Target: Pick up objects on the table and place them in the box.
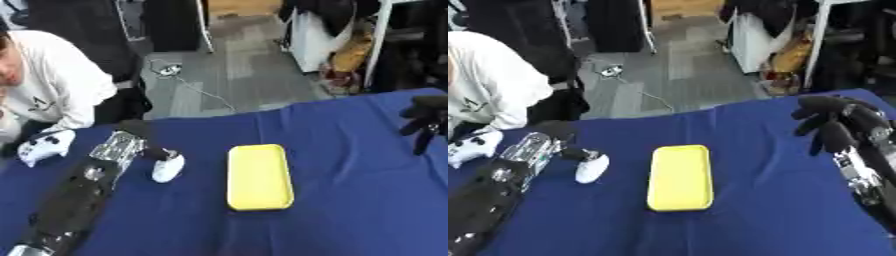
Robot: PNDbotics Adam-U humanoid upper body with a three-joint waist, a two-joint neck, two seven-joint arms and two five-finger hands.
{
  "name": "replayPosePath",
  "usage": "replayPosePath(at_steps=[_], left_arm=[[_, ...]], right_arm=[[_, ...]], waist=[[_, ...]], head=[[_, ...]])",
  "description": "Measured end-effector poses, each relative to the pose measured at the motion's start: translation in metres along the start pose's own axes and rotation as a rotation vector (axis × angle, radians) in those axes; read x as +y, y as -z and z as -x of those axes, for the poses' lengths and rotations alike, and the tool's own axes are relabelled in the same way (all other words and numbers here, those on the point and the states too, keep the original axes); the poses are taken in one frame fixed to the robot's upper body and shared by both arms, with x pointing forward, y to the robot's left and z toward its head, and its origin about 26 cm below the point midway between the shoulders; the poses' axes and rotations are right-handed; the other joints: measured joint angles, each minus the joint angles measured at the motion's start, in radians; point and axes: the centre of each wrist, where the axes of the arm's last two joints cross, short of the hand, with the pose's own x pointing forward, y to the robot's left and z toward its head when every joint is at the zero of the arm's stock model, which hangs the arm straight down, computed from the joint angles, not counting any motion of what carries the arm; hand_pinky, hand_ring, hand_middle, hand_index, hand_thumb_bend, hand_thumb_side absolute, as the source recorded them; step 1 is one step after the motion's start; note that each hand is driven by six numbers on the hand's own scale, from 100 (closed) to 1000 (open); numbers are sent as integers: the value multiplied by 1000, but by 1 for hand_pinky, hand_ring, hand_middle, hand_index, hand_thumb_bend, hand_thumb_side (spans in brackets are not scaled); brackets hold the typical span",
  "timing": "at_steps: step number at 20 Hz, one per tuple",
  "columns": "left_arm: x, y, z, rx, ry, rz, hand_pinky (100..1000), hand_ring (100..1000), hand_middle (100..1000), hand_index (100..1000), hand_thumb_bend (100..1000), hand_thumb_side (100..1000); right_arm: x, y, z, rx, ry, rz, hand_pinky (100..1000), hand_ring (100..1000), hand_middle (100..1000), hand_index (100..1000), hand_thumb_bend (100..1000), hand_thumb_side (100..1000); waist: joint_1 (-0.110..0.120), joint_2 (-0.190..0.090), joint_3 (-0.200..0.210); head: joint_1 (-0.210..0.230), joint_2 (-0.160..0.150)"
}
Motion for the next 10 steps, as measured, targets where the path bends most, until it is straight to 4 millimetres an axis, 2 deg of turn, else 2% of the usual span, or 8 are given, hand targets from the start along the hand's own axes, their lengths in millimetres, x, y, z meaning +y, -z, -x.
replayPosePath(at_steps=[1, 6, 9, 10], left_arm=[[-1, 0, -1, 0, 0, 8, 461, 480, 539, 792, 558, 1000], [-5, 3, -8, -3, 6, 43, 474, 487, 547, 792, 562, 1000], [-7, 4, -12, 3, 20, 62, 356, 369, 465, 777, 583, 1000], [-8, 5, -13, 7, 27, 68, 344, 354, 454, 775, 587, 1000]], right_arm=[[0, 0, 0, 0, 0, 0, 378, 578, 662, 831, 100, 907], [0, 1, 0, 0, 0, -3, 378, 578, 662, 831, 100, 906], [0, 1, 0, 0, 0, -4, 378, 578, 662, 831, 100, 906], [0, 1, 0, 0, 0, -4, 378, 578, 662, 831, 100, 906]], waist=[[0, 0, -1], [1, 0, -3], [1, 0, -5], [1, 0, -5]], head=[[0, 0], [0, 0], [0, 0], [1, 0]])
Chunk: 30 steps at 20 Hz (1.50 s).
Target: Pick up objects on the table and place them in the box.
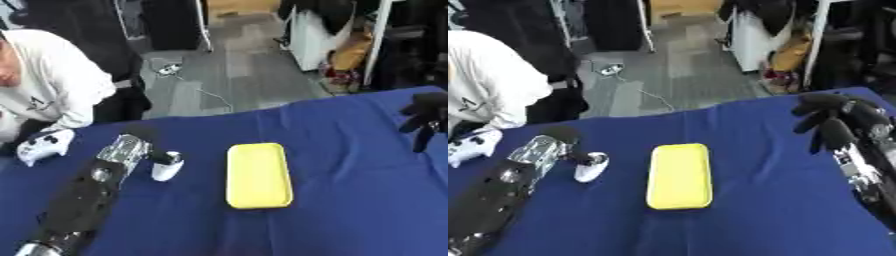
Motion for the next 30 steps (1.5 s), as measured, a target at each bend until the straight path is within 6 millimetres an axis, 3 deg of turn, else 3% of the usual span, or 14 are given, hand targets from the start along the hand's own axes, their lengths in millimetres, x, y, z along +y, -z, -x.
replayPosePath(at_steps=[3, 9, 15, 30], left_arm=[[0, 1, -2, 16, 28, 19, 296, 291, 389, 773, 618, 1000], [4, 2, -2, 37, 81, 77, 273, 259, 347, 776, 632, 1000], [5, 2, -5, 36, 84, 107, 235, 234, 317, 781, 570, 1000], [-3, 4, -3, 67, -93, 152, 142, 155, 231, 769, 461, 1000]], right_arm=[[0, 0, 0, 0, 0, 0, 378, 578, 662, 831, 100, 906], [0, 0, 0, 0, 0, 0, 379, 578, 662, 830, 100, 905], [0, 0, 0, 0, 0, 0, 379, 578, 662, 830, 100, 905], [0, 0, 0, 0, 0, 0, 379, 578, 662, 830, 100, 905]], waist=[[1, 0, -1], [4, 0, -1], [4, 0, 0], [6, -3, 1]], head=[[1, 0], [1, 0], [2, 0], [6, 0]])
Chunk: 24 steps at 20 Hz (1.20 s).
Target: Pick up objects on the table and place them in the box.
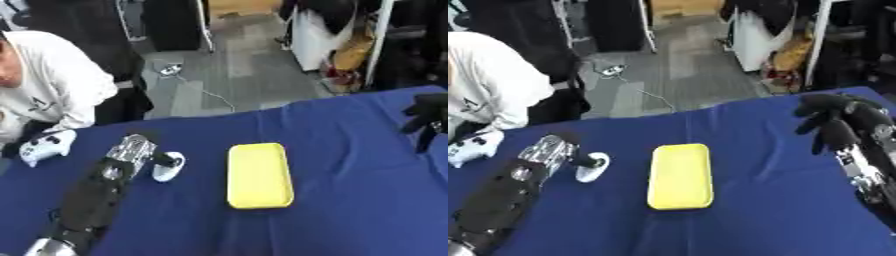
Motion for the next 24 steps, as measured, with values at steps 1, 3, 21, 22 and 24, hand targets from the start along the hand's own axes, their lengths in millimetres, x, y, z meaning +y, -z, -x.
replayPosePath(at_steps=[1, 3, 21, 22, 24], left_arm=[[-1, 1, 0, -2, -10, 9, 144, 157, 232, 769, 463, 1000], [-3, 1, 0, -5, -31, 22, 137, 150, 225, 771, 450, 1000], [-15, 6, 0, -20, -151, 98, 128, 137, 200, 763, 465, 1000], [-16, 6, 0, -19, -151, 103, 129, 137, 198, 762, 467, 1000], [-17, 6, 0, -19, -149, 104, 132, 138, 198, 760, 483, 1000]], right_arm=[[0, 0, 0, 0, 0, 0, 379, 578, 662, 830, 100, 904], [0, 0, 0, 0, 0, 0, 379, 578, 662, 830, 100, 904], [0, 0, 0, 0, 0, 0, 379, 578, 662, 830, 100, 905], [0, 0, 0, 0, 0, 0, 379, 578, 661, 830, 100, 905], [0, 0, 0, 0, 0, 0, 379, 578, 661, 830, 100, 904]], waist=[[0, 0, 0], [0, 0, 0], [0, 0, 1], [0, 0, 1], [0, 0, 1]], head=[[0, 0], [1, 0], [6, 0], [8, 0], [8, 0]])
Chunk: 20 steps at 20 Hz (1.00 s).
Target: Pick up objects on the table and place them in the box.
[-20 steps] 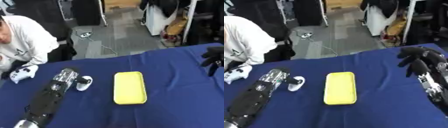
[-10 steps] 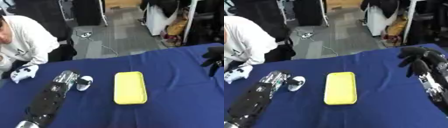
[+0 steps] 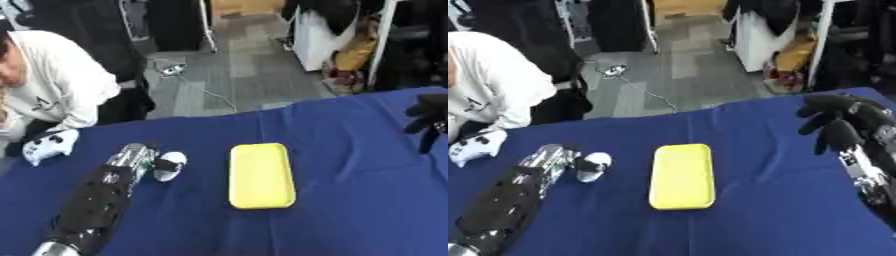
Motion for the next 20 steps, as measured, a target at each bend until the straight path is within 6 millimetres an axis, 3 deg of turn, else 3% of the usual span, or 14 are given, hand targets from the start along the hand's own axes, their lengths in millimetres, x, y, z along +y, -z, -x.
replayPosePath(at_steps=[5, 8, 10, 12, 13, 14, 15, 20], left_arm=[[0, 0, 0, 2, 16, 2, 128, 135, 174, 714, 440, 938], [0, 0, 0, 4, 28, 3, 100, 112, 136, 609, 323, 850], [1, 0, 0, 5, 33, -1, 105, 113, 139, 598, 363, 830], [1, 0, 0, 6, 41, -6, 100, 100, 124, 528, 310, 810], [1, 0, -1, 6, 45, -7, 100, 100, 104, 470, 229, 780], [2, -1, -1, 5, 49, -14, 100, 100, 100, 436, 177, 775], [2, -1, -1, 4, 52, -25, 100, 100, 100, 360, 100, 826], [6, -3, -2, -4, 56, -147, 100, 100, 100, 239, 100, 843]], right_arm=[[0, 0, 0, 0, 0, 0, 379, 578, 661, 830, 100, 904], [0, 0, 0, 0, 0, 0, 379, 578, 661, 830, 100, 904], [0, 0, 0, 0, 0, 0, 379, 578, 661, 830, 100, 904], [0, 0, 0, -1, 0, 0, 379, 578, 661, 830, 100, 903], [0, 0, 0, -1, 0, 0, 379, 578, 661, 830, 100, 904], [0, 0, 0, -1, 0, 0, 379, 578, 661, 830, 100, 903], [0, 0, 0, -1, 0, 0, 379, 578, 661, 830, 100, 903], [0, 0, 0, -1, 0, 0, 379, 578, 661, 829, 100, 903]], waist=[[0, 0, -1], [0, 0, -2], [0, 0, -2], [0, -1, -4], [0, -2, -4], [0, -3, -4], [0, -3, -4], [0, -3, -4]], head=[[0, 0], [0, 0], [0, 0], [0, 0], [0, 0], [0, 0], [0, 0], [0, 0]])
